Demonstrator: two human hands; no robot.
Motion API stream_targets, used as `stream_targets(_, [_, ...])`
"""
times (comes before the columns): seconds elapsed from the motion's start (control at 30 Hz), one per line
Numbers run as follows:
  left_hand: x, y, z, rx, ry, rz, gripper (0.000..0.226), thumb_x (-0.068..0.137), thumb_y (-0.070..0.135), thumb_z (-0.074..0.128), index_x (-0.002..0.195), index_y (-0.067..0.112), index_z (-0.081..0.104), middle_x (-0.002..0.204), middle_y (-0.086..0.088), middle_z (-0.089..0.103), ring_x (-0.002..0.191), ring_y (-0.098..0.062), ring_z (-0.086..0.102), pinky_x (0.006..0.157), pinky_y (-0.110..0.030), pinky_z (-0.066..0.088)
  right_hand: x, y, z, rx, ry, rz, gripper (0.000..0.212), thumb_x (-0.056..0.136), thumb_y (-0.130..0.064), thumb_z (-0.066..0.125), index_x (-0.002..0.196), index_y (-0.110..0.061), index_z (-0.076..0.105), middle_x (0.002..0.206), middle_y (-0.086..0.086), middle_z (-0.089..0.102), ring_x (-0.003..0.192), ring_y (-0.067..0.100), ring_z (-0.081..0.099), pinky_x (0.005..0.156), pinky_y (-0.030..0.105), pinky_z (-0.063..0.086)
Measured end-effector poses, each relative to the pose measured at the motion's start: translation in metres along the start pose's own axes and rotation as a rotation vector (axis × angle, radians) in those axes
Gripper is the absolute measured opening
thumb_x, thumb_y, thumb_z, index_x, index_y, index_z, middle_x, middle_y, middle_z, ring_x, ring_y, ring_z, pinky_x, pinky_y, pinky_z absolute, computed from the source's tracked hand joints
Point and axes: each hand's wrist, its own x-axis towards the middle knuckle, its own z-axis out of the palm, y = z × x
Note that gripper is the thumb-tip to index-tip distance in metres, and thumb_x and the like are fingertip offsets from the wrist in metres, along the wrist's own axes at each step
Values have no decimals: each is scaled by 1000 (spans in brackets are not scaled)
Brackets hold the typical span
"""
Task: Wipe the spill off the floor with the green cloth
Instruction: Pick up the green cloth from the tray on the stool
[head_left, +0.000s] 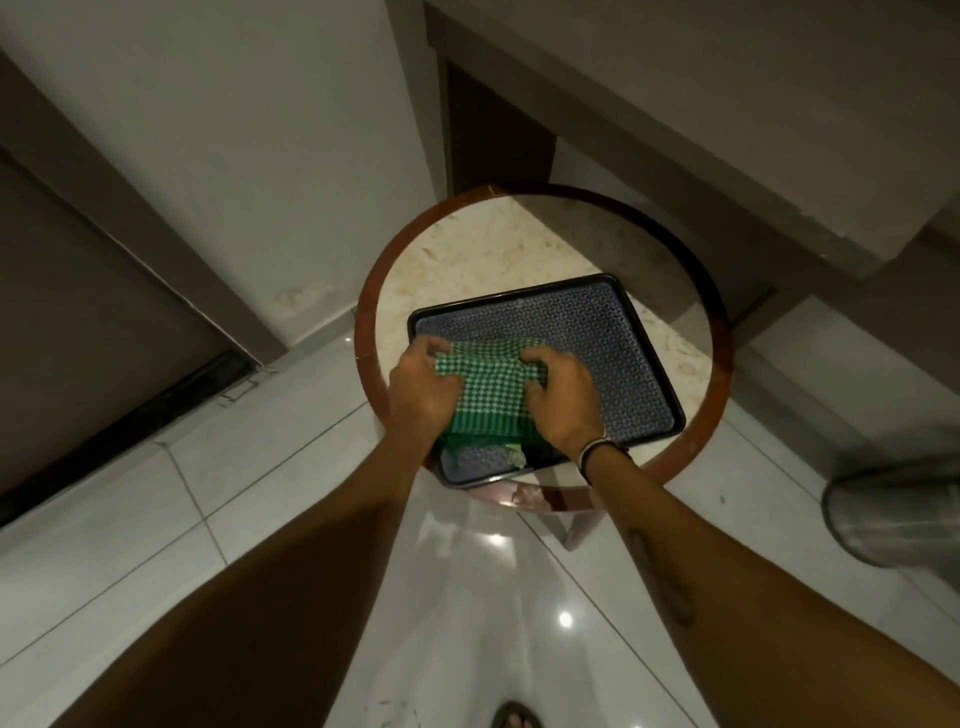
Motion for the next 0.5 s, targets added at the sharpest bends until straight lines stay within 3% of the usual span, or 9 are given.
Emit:
stream_targets(0.1, [-30, 0, -38, -224, 29, -54, 46, 90, -7, 82, 113, 31, 68, 94, 9, 76, 90, -9, 82, 66, -24, 67, -43, -22, -11, 110, 37, 3, 42, 103, 1, 68, 143, -14, 70, 141, 16, 64, 131, 34, 64, 119, 46, 52])
stream_targets(0.2, [-74, -8, -86, -310, -24, -81, 47, 89, -8, 82, 121, 24, 71, 106, 0, 77, 102, -24, 81, 84, -44, 71, -99, -49, -15, 141, 50, 0, 40, 104, 0, 68, 142, -14, 71, 139, 15, 63, 131, 33, 64, 120, 45, 51])
stream_targets(0.27, [-106, -17, -123, -341, -49, -81, 45, 89, -12, 80, 120, 20, 72, 104, 5, 76, 103, -23, 79, 94, -47, 70, -139, -71, -13, 148, 43, -20, 40, 104, 2, 66, 141, -13, 71, 135, 15, 61, 128, 33, 64, 120, 41, 50])
stream_targets(0.37, [-155, -39, -181, -350, -73, -78, 42, 91, -15, 77, 111, 22, 74, 98, 13, 72, 95, -17, 78, 96, -49, 70, -203, -107, -2, 146, 36, -39, 42, 104, 2, 66, 142, -14, 71, 131, 12, 59, 127, 33, 64, 122, 43, 50])
stream_targets(0.5, [-215, -80, -258, -341, -100, -57, 39, 92, -12, 79, 116, 19, 80, 114, 1, 73, 110, -37, 80, 97, -53, 70, -296, -151, 24, 114, 52, -55, 44, 102, 1, 69, 143, -14, 72, 134, 14, 62, 129, 33, 65, 122, 47, 51])
